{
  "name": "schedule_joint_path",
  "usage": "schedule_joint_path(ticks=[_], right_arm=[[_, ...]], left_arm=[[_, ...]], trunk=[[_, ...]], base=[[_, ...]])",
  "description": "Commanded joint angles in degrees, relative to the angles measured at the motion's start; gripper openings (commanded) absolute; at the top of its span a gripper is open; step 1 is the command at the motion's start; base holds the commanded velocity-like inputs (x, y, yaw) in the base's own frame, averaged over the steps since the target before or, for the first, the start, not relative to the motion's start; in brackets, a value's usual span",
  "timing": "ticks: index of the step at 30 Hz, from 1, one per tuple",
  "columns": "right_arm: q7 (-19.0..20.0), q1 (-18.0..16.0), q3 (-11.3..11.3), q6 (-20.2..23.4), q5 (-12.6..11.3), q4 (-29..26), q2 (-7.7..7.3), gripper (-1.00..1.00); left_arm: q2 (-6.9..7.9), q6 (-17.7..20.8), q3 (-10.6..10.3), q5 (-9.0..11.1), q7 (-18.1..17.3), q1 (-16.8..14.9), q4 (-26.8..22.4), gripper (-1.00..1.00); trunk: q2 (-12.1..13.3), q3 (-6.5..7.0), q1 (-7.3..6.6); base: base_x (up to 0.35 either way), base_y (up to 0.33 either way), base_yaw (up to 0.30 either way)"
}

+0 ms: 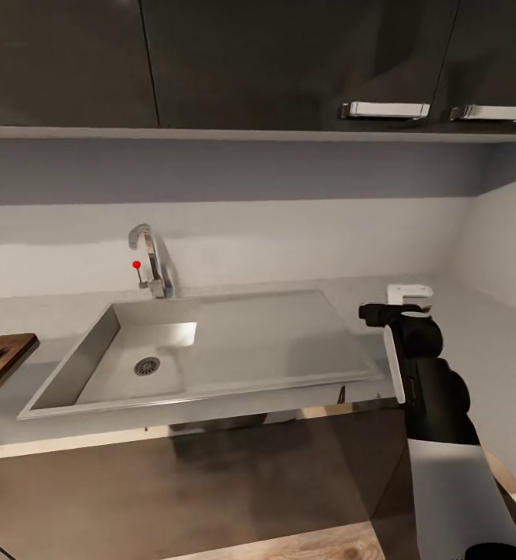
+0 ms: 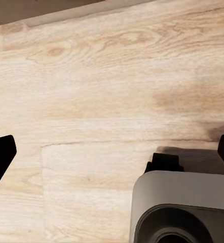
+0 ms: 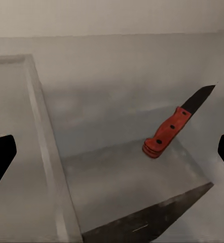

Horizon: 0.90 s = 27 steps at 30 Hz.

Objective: In the kitchen, take the Vidalia onion out of the sink, dice it on the chopping board with the paring knife, put the diced onion into the bowl on the countertop, then place both the paring knife and the chopping board into the sink.

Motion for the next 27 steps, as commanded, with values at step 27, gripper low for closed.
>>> schedule_joint_path(ticks=[27], right_arm=[[-4.6, -0.1, -4.7, -8.2, 0.3, 9.2, 0.07, 1.0]], left_arm=[[0.07, -0.3, -0.5, 0.4, 0.1, -0.1, 0.2, 1.0]], trunk=[[0.0, -0.06, 0.0]], base=[[0.146, -0.047, 0.0]])
